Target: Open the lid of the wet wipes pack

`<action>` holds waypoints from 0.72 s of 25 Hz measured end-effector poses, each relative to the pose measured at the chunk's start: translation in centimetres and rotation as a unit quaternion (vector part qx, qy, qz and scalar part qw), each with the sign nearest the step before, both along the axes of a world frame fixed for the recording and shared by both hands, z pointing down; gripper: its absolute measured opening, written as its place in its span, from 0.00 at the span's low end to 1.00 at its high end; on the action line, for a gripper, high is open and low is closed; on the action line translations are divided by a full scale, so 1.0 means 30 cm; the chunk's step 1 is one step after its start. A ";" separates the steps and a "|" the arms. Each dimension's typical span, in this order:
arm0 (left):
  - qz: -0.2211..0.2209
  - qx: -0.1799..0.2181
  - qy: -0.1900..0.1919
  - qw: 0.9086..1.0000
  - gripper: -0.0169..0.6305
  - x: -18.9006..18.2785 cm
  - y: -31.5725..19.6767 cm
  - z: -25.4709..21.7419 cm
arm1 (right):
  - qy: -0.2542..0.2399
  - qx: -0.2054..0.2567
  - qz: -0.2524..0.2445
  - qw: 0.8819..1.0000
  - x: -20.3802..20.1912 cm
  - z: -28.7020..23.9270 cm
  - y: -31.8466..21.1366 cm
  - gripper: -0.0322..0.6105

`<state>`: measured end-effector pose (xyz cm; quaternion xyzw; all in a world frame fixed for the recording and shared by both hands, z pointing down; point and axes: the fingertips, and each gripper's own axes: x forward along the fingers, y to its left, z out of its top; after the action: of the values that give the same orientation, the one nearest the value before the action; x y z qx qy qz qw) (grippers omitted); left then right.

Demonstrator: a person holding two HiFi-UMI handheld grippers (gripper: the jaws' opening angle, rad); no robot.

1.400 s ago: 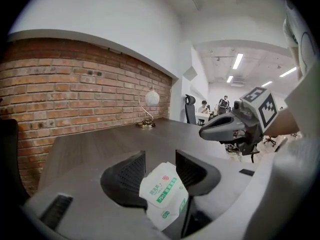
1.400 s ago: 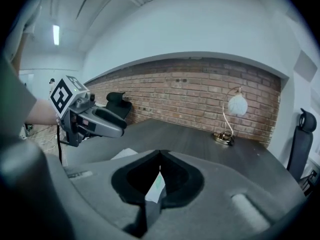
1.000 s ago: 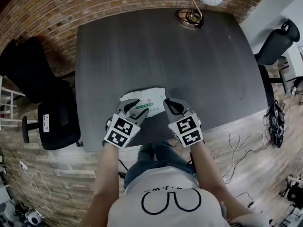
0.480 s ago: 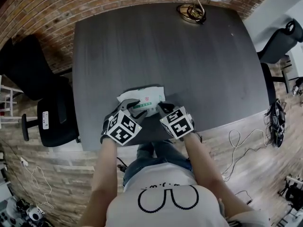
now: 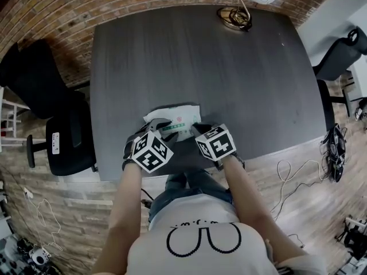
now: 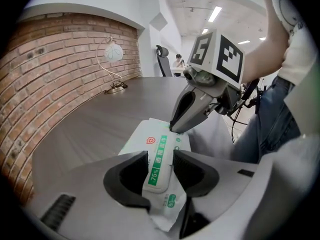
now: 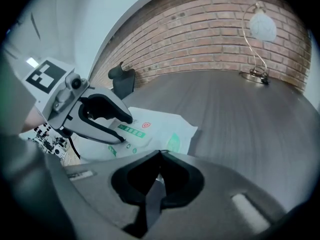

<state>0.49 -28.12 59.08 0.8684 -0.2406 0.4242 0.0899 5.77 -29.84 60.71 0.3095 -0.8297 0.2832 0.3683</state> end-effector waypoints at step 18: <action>0.033 -0.024 0.015 0.999 0.13 0.014 -0.010 -0.095 | 0.012 -0.008 -0.007 1.000 0.009 0.006 0.000 0.05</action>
<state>0.93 -28.43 56.23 0.8797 -0.1999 0.4197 0.0999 6.05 -29.84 60.89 0.3038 -0.8252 0.2839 0.3823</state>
